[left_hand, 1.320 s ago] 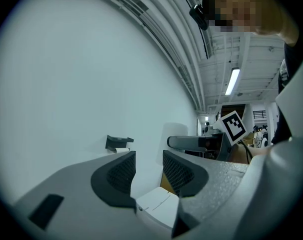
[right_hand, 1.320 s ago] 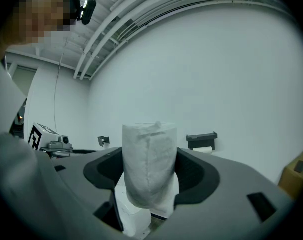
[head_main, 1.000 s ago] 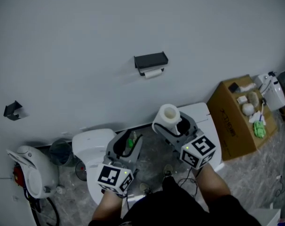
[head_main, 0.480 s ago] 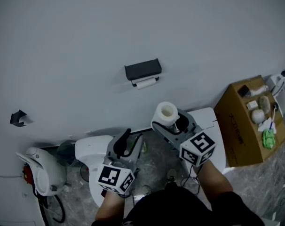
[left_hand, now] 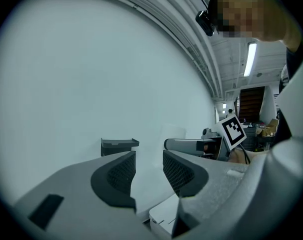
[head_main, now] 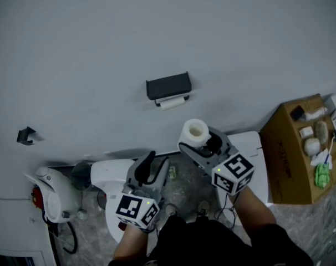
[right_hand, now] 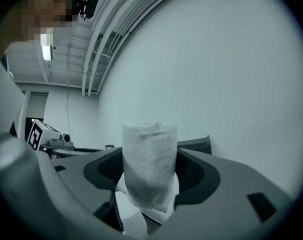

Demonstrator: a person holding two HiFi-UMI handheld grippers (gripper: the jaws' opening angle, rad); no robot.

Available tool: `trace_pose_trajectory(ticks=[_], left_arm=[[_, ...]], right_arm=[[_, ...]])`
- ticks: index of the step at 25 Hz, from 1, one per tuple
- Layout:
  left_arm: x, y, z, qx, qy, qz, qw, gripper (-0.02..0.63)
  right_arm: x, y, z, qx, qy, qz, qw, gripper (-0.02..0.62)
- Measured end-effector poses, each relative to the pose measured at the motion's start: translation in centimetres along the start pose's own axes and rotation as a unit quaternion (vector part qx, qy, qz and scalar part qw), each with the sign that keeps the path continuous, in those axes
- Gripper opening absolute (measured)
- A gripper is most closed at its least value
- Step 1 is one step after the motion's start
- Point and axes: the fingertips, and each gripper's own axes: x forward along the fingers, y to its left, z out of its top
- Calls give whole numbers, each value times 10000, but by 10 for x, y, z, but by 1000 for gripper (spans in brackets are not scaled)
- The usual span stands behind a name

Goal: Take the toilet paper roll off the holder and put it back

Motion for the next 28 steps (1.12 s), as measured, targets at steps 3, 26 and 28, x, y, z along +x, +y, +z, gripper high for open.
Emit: trace_pose_trajectory(ticks=[3, 26, 28], left_arm=[[10, 8, -1, -23, 17, -2, 10000, 155], [76, 142, 27, -128, -305, -1251, 9916, 155], [77, 158, 29, -118, -341, -1345, 9903, 155]], right_arm=[[10, -10, -2, 26, 23, -12, 10000, 304], [125, -48, 34, -420, -120, -1300, 9906, 304], [138, -47, 37, -474, -151, -1407, 9888, 304]])
